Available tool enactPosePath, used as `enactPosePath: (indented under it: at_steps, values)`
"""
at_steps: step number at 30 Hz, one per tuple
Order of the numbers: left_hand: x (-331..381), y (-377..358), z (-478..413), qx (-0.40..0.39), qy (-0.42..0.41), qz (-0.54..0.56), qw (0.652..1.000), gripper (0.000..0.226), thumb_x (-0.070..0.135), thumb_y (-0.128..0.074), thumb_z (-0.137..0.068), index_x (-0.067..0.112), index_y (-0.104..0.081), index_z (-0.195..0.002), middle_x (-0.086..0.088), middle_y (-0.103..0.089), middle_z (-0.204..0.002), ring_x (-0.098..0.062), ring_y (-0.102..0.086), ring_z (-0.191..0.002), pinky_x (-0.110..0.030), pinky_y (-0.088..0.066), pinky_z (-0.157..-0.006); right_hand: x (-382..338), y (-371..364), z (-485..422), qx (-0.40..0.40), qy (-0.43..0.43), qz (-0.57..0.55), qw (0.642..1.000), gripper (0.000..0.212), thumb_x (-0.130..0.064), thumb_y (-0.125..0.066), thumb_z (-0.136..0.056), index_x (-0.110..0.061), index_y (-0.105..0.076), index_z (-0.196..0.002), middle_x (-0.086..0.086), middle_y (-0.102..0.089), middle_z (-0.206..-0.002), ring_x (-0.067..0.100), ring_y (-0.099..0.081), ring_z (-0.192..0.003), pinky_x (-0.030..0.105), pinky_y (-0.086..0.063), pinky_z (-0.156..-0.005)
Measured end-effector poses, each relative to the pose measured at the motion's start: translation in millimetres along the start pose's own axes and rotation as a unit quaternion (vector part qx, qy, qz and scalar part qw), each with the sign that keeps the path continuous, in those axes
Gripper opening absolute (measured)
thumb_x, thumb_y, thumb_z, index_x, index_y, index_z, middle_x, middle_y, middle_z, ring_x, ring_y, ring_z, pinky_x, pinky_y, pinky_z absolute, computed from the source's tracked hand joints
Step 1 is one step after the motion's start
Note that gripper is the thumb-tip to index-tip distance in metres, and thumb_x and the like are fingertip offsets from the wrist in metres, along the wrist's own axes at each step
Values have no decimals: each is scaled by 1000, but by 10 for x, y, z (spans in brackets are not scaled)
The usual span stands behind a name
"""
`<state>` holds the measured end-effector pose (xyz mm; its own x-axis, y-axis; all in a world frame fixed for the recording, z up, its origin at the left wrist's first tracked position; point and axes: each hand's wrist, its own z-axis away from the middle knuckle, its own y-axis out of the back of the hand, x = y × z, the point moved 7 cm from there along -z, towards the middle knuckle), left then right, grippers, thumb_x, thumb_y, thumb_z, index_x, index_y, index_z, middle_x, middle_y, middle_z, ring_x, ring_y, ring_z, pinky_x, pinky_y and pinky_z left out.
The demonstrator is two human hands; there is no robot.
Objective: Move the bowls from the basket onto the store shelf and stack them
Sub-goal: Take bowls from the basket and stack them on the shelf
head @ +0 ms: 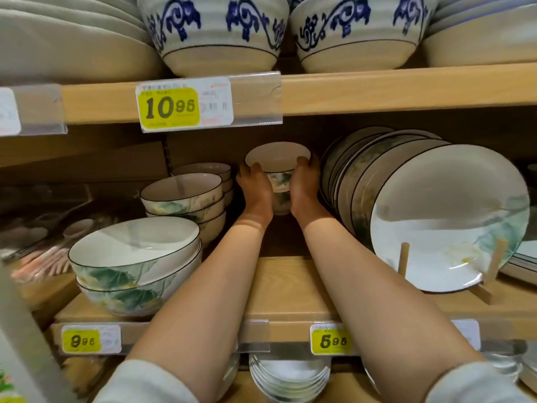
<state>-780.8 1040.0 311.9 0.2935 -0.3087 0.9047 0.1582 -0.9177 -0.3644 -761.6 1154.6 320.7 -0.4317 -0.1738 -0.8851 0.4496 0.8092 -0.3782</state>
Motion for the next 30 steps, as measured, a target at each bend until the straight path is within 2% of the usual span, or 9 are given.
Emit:
enactPosePath:
  at_steps: [3, 8, 13, 17, 25, 30]
  values:
    - [-48, -77, -132, -1, -12, 9, 1000, 51, 19, -34, -102, 16, -25, -152, -14, -33, -152, -31, -38, -136, -48, -34, -113, 92, -30, -159, 11, 13, 3, 1000, 50, -19, -36, -100, -19, -28, -150, 13, -39, -149, 30, -40, -134, 48, -37, -110]
    - [-202, -129, -374, -9, -26, -1, 1000, 47, 20, -31, -104, 17, -30, -151, -12, -42, -147, -27, -45, -131, -44, -38, -111, 245, -93, -412, 18, 39, 47, 998, 51, -26, -34, -103, -18, -23, -152, 12, -34, -153, 29, -35, -139, 47, -34, -112]
    - [-432, -130, -561, 5, -21, -59, 998, 49, 30, -28, -105, 23, -24, -154, -11, -25, -158, -28, -30, -142, -46, -29, -116, 428, -80, -559, 51, 58, 136, 988, 49, -28, -30, -105, -12, -26, -151, 15, -40, -149, 32, -40, -135, 37, -35, -108]
    - [-642, -69, -648, 10, 7, -83, 996, 49, 35, -23, -105, 24, -28, -152, -12, -27, -157, -29, -29, -143, -48, -28, -116, 458, -118, -608, 52, 71, 193, 977, 51, -33, -28, -105, -11, -27, -150, 15, -39, -150, 31, -39, -136, 35, -33, -107]
    - [-753, -123, -766, -26, 33, -88, 995, 50, 39, -21, -105, 23, -26, -152, -11, -39, -150, -28, -42, -135, -47, -35, -112, 681, -78, -697, 26, 11, 192, 981, 54, -40, -23, -104, -10, -34, -147, 16, -44, -146, 32, -43, -132, 37, -35, -106]
    - [-837, -118, -805, -24, 47, -80, 995, 50, 40, -20, -105, 21, -34, -149, -12, -46, -144, -27, -49, -128, -46, -41, -108, 791, -58, -696, 12, -16, 180, 984, 55, -41, -25, -103, -8, -33, -146, 16, -44, -146, 33, -43, -133, 41, -35, -109]
